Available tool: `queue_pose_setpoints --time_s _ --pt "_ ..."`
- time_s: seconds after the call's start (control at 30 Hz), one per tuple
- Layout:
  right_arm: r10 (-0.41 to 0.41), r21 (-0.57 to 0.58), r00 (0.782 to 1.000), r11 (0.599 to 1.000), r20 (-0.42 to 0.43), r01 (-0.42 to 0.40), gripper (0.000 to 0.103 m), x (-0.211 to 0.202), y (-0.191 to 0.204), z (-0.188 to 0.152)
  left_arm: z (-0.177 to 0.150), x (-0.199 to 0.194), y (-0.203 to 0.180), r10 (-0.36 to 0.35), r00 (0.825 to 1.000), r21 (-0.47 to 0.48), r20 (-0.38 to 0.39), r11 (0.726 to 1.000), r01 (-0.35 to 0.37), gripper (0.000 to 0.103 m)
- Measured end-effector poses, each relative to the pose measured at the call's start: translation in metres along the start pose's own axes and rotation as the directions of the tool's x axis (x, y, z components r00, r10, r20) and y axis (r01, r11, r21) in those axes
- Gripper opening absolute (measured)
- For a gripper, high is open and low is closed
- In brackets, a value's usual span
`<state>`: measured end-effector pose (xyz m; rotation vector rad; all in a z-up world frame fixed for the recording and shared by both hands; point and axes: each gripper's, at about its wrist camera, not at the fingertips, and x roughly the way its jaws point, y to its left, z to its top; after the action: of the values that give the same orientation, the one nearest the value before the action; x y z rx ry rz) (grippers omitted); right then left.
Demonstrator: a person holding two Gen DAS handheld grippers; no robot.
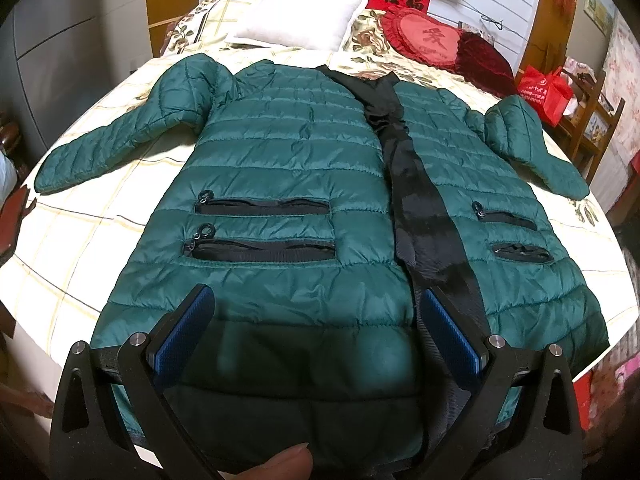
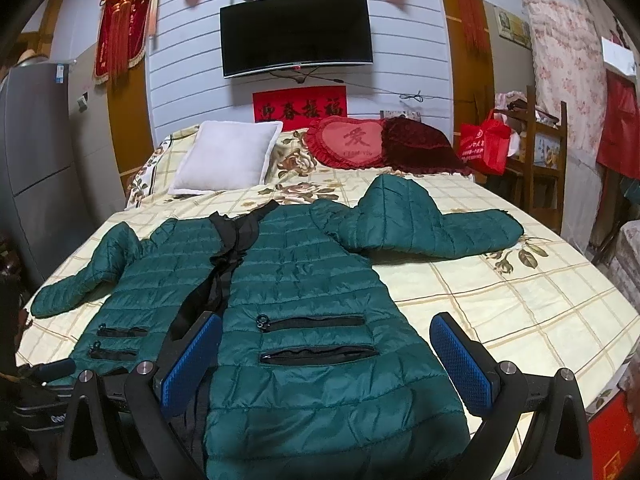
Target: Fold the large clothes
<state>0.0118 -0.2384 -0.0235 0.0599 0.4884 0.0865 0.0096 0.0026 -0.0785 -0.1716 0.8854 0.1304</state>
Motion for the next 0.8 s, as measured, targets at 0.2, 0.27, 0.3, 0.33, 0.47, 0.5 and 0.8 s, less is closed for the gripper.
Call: queue_pose_setpoints --time_s 0.2,0.27,0.3,0.33,0.47,0.5,0.8 --pt "0.004 -0.004 0.999 1.000 0.034 -0.004 0.103 -0.009 0.003 0.002 0.000 0.000 0.000 -0.001 1.000 -0.002 -0.001 1.000 0.001 0.103" --pt "0.003 -0.006 1.000 1.000 0.020 -0.003 0.103 -0.007 0.005 0.001 0.000 0.000 0.000 -0.001 1.000 -0.001 -0.001 1.000 0.001 0.103" --pt "0.004 -0.009 1.000 1.000 0.018 -0.004 0.103 -0.007 0.006 0.001 0.000 -0.001 0.000 0.000 1.000 0.000 0.000 1.000 0.000 0.103" --pt "0.007 -0.004 1.000 1.000 0.013 -0.007 0.103 -0.007 0.006 0.001 0.000 0.000 -0.001 0.000 1.000 0.000 0.000 1.000 0.000 0.103" --pt "0.004 -0.002 1.000 1.000 -0.020 -0.004 0.103 0.000 0.007 -0.002 0.000 0.000 0.000 -0.001 1.000 -0.001 0.000 1.000 0.001 0.103" --pt "0.003 -0.001 1.000 1.000 -0.019 -0.003 0.103 0.001 0.006 -0.003 0.000 0.000 -0.001 -0.002 1.000 -0.001 -0.001 1.000 0.002 0.103" --pt "0.004 0.008 0.999 1.000 -0.033 -0.004 0.103 0.007 0.004 -0.002 0.000 0.000 -0.001 0.001 1.000 0.002 0.000 1.000 -0.001 0.103"
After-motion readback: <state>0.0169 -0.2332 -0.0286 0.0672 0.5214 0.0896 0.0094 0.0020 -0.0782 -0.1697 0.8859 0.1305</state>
